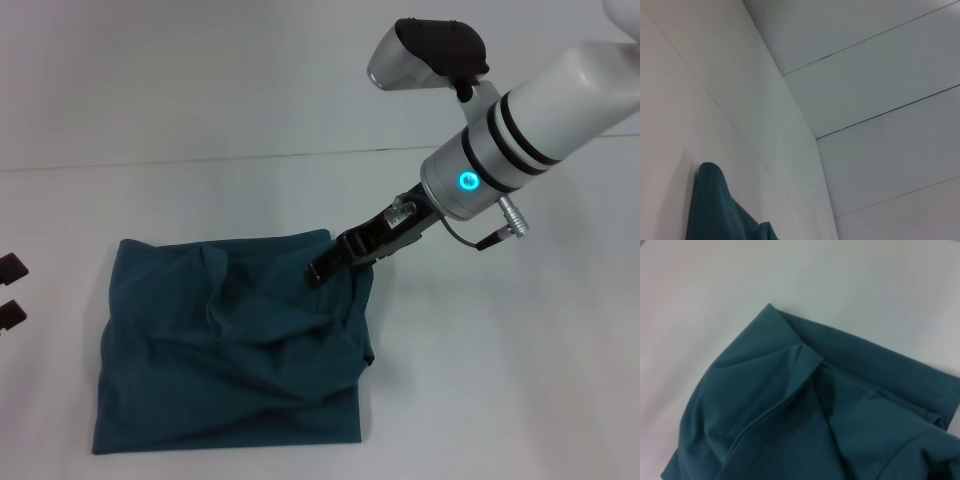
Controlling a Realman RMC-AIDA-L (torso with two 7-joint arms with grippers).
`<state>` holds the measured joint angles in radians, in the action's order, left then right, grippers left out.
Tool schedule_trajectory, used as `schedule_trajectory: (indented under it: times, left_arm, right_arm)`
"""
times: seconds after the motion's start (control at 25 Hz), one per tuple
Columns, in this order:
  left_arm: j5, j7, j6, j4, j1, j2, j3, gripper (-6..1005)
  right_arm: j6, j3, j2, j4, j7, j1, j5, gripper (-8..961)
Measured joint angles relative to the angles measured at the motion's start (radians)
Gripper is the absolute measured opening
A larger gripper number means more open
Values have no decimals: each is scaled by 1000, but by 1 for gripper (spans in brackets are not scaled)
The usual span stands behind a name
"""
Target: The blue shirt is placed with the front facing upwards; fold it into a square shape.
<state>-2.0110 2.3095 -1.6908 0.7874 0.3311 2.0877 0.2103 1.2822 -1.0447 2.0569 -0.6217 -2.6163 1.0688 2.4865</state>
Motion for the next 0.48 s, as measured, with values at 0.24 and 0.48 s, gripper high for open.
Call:
schedule_trajectory:
  times: [0.24,0.48]
  left_arm:
    - [-2,-5,14,-11,-2,3,-2,937]
    - [-6,-9,27,-21,-1,6,0,937]
  right_arm:
    - [-37,-1,6,9,-14,-1,8,792]
    - [-121,-1,22,64,-17,0,8,791]
